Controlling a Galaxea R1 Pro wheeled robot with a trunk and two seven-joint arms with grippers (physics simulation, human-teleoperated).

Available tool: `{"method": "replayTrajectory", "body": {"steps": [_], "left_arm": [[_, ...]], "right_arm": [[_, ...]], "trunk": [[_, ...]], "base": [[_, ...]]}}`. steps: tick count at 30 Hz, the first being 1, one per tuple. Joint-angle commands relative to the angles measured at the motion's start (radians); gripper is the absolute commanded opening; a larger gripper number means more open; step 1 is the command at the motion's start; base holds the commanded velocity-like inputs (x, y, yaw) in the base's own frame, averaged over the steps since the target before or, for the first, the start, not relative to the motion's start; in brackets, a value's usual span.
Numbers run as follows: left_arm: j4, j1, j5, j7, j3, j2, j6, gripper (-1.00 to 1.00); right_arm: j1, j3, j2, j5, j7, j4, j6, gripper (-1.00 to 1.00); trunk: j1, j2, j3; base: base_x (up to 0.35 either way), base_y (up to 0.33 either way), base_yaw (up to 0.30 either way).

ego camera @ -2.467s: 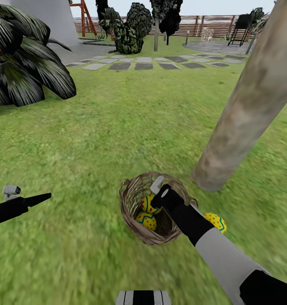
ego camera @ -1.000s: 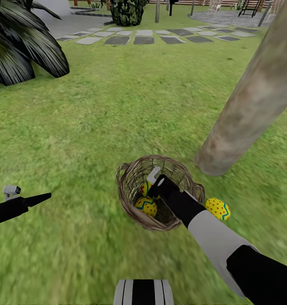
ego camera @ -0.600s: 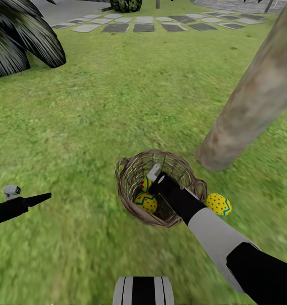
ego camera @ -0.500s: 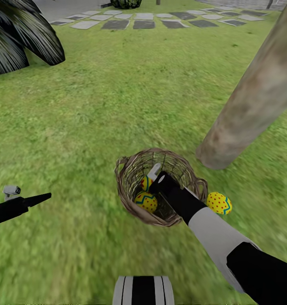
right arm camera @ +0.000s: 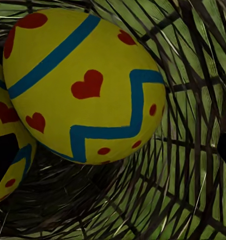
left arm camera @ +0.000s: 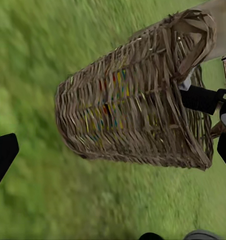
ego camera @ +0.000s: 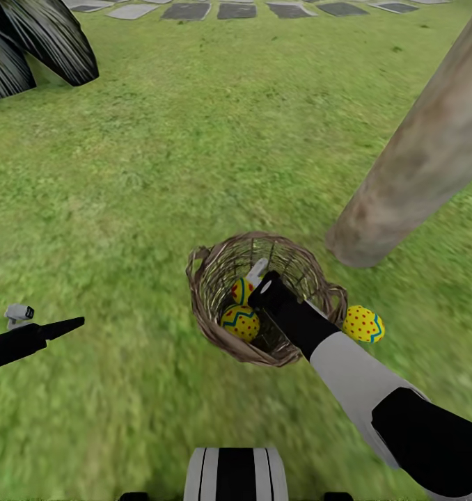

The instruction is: Take the three Easter eggs out of the wicker basket on the lawn in the garden, then place them on the lawn next to a single tree (choose any tree) so that all three eggs are next to the same tree and none are left in the basket.

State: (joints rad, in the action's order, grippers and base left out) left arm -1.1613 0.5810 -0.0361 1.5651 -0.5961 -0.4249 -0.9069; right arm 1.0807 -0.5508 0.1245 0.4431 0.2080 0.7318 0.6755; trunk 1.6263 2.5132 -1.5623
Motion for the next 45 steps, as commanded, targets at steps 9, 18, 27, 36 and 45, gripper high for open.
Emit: {"method": "replayTrajectory", "body": {"steps": [9,18,27,36,45], "left_arm": [[0.006,0.001,-0.004,0.006,-0.002,0.000,-0.010,1.00],[0.009,0.001,-0.004,0.006,-0.001,0.000,-0.010,1.00],[0.010,0.001,-0.004,0.006,-0.001,0.000,-0.010,1.00],[0.012,0.001,-0.004,0.006,-0.001,0.000,-0.010,1.00],[0.012,0.001,-0.004,0.006,-0.001,0.002,-0.010,1.00]], "right_arm": [[0.001,-0.004,-0.002,0.007,0.019,0.007,-0.035,1.00],[-0.001,-0.006,-0.003,0.008,0.019,0.006,-0.036,1.00],[-0.001,-0.007,-0.004,0.008,0.019,0.004,-0.036,1.00],[-0.001,-0.112,-0.005,0.011,0.021,0.004,-0.036,1.00],[-0.001,-0.130,-0.005,0.041,0.019,0.002,-0.036,1.00]], "trunk": [[0.000,0.001,-0.005],[0.000,0.001,-0.006],[0.000,0.001,-0.007],[0.000,0.001,-0.007],[0.000,0.001,-0.007]], "base": [[0.000,0.000,0.000],[0.000,0.000,0.110],[-0.009,-0.002,0.009],[-0.102,-0.075,0.000],[-0.001,-0.001,0.000]]}}
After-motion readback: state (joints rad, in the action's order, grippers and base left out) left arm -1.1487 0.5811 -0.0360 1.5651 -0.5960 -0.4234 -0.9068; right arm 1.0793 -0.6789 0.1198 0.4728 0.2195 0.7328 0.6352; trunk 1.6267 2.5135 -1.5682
